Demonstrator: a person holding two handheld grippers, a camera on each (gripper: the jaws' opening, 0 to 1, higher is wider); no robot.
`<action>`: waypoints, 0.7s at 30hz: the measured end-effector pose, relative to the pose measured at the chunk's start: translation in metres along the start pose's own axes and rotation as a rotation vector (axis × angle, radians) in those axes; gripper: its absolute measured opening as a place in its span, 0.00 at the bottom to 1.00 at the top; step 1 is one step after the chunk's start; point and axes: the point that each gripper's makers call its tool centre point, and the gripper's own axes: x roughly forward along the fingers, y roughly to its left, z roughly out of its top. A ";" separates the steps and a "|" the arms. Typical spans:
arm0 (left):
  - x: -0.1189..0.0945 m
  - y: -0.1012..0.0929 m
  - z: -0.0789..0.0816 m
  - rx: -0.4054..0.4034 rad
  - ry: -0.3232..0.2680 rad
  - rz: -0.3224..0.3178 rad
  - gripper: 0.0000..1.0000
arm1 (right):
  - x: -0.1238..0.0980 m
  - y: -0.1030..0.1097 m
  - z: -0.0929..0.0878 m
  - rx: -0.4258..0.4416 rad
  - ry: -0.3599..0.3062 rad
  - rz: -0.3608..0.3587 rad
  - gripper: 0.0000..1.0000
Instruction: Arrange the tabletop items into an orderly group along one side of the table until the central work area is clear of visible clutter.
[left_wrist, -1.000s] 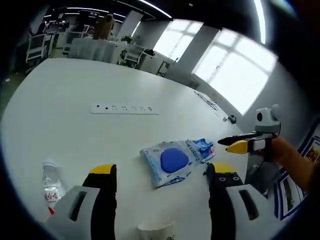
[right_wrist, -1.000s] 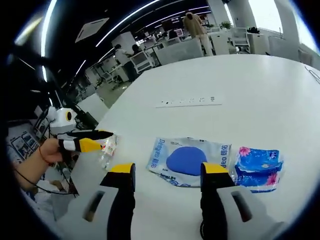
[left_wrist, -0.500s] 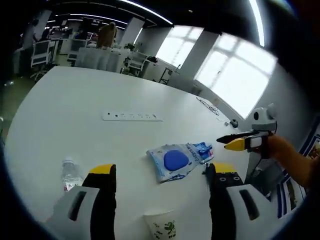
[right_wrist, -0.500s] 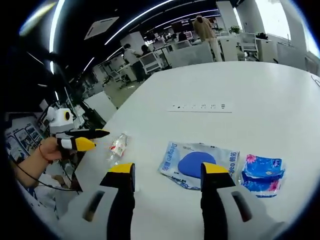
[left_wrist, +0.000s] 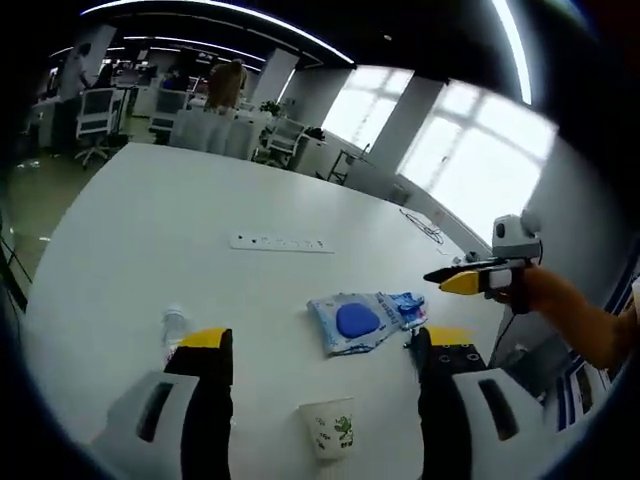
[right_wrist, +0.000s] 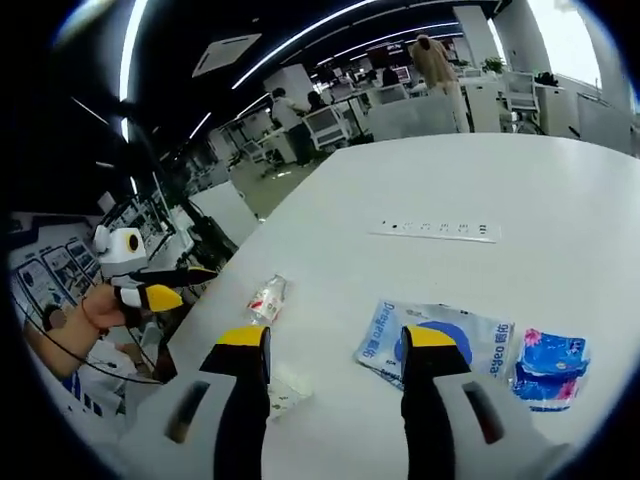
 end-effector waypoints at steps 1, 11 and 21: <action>-0.004 0.002 0.000 -0.005 -0.003 0.002 0.77 | 0.001 0.001 0.001 -0.004 0.001 0.003 0.52; -0.045 0.022 -0.005 -0.038 -0.033 0.039 0.78 | 0.036 0.038 0.007 -0.046 0.044 0.080 0.52; -0.069 0.048 -0.008 -0.071 -0.053 0.062 0.77 | 0.088 0.072 0.012 -0.055 0.099 0.186 0.50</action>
